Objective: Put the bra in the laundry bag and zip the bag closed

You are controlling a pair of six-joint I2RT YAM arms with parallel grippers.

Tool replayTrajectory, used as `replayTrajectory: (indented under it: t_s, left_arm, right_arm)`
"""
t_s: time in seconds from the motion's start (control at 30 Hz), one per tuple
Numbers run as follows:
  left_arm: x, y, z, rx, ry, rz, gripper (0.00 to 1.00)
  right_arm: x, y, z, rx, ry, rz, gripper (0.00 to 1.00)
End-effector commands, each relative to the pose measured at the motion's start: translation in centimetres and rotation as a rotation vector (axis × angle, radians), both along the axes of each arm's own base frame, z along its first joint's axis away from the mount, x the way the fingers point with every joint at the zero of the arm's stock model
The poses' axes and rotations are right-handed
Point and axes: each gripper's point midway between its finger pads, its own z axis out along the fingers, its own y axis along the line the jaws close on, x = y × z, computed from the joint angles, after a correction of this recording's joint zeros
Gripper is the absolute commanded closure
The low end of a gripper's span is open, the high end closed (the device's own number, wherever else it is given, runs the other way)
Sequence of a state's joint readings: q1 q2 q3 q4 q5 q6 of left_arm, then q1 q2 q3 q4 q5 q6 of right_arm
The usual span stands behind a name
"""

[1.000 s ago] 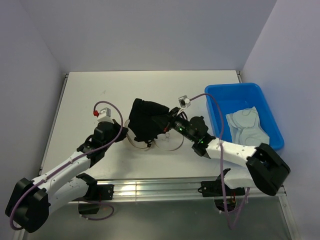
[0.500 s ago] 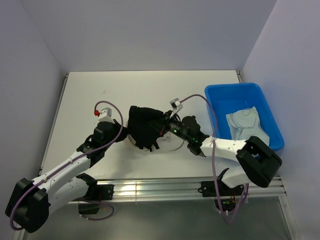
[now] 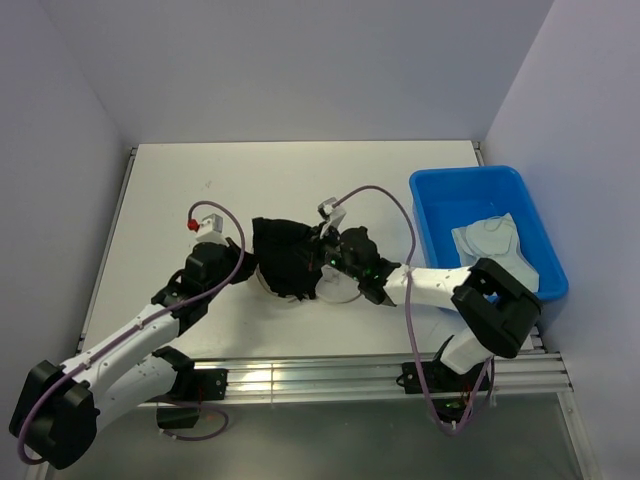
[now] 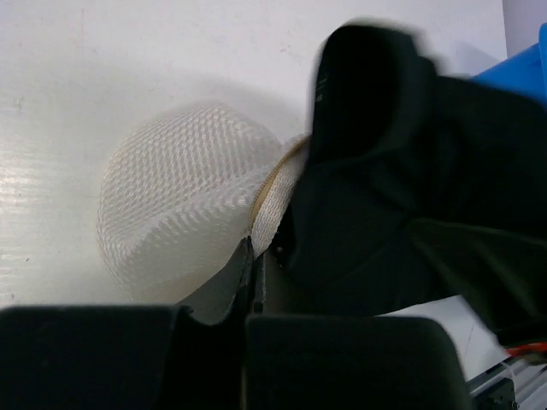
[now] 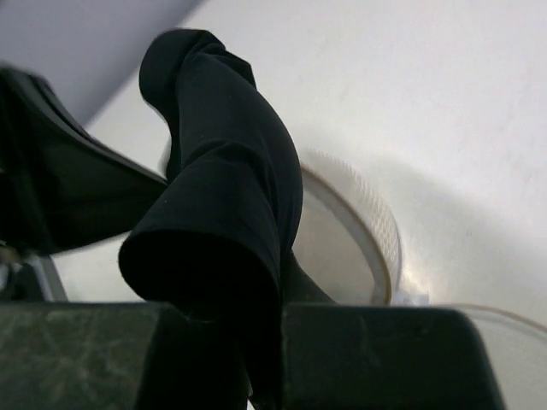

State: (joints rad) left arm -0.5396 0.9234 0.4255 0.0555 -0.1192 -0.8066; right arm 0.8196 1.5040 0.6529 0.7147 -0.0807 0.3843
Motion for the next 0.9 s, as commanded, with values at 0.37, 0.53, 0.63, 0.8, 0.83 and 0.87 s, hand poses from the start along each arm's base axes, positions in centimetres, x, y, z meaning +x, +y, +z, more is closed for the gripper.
replayTrajectory:
  t_s: [0.37,0.53,0.63,0.8,0.83,0.87]
  left_arm:
    - [1.1,-0.8,5.8,-0.05,-0.121,-0.023,1.0]
    - [2.0,-2.7,9.1,-0.109,-0.196,-0.09,1.0]
    - [1.8,-4.1,10.0,-0.127,-0.221,-0.142,1.0]
    - [-0.1,-6.8,8.7,-0.13,-0.195,-0.258,1.0]
    - [-0.5,-7.0,8.6,-0.147,-0.189,-0.265,1.0]
    - [-1.1,-7.3,8.8,-0.167,-0.192,-0.287,1.0]
  right_arm:
    - [-1.1,-0.3,-1.7,-0.178,-0.011,-0.005,1.0]
    - [-4.0,2.1,-3.8,-0.234,0.036,0.113,1.0]
    - [-4.2,2.5,-4.3,-0.239,0.062,0.13,1.0]
    - [-3.9,3.3,-2.5,-0.214,0.049,0.135,1.0]
    - [-3.6,3.5,-2.0,-0.202,0.053,0.123,1.0]
    - [-3.3,3.9,-1.0,-0.188,0.049,0.121,1.0]
